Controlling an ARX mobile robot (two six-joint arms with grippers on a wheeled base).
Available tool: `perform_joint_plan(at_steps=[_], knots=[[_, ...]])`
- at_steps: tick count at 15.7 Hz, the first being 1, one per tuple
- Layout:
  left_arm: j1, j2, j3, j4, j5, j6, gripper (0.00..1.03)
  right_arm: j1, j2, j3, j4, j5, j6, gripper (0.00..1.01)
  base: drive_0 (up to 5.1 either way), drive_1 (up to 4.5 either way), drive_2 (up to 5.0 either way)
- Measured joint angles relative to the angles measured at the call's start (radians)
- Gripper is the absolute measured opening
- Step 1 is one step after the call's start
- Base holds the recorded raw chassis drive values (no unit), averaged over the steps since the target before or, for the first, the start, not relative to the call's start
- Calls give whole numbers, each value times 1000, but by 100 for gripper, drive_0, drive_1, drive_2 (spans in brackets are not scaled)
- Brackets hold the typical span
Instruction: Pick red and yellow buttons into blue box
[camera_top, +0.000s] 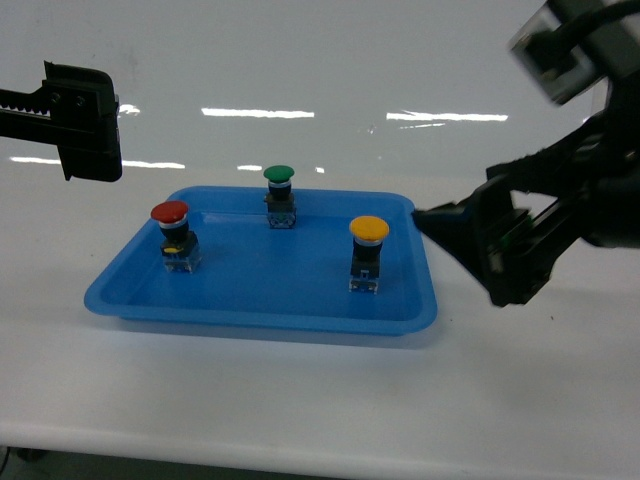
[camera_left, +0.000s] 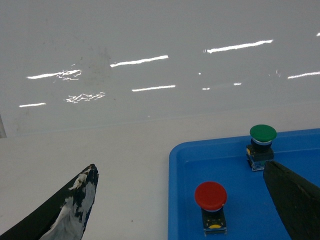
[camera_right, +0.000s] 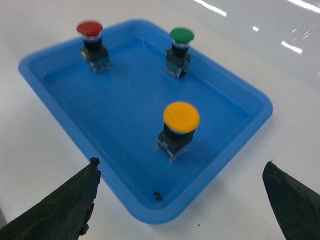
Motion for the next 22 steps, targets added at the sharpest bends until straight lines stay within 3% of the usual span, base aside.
perform_joint_plan(at_steps=[3, 5, 10, 14, 16, 22], knots=[[0, 0, 0, 0, 0, 0, 98, 90, 37, 75, -61, 8, -122, 98, 0, 0, 0], [0, 0, 0, 0, 0, 0, 98, 114, 42, 119, -95, -5, -165, 98, 0, 0, 0], [0, 0, 0, 0, -2, 0, 98, 93, 109, 150, -107, 34, -188, 98, 0, 0, 0], [0, 0, 0, 0, -2, 0, 98, 112, 108, 150, -119, 37, -190, 98, 0, 0, 0], [0, 0, 0, -1, -2, 0, 98, 127, 94, 148, -121, 8, -190, 98, 0, 0, 0], [0, 0, 0, 0, -2, 0, 98, 125, 94, 148, -122, 4, -190, 98, 0, 0, 0]])
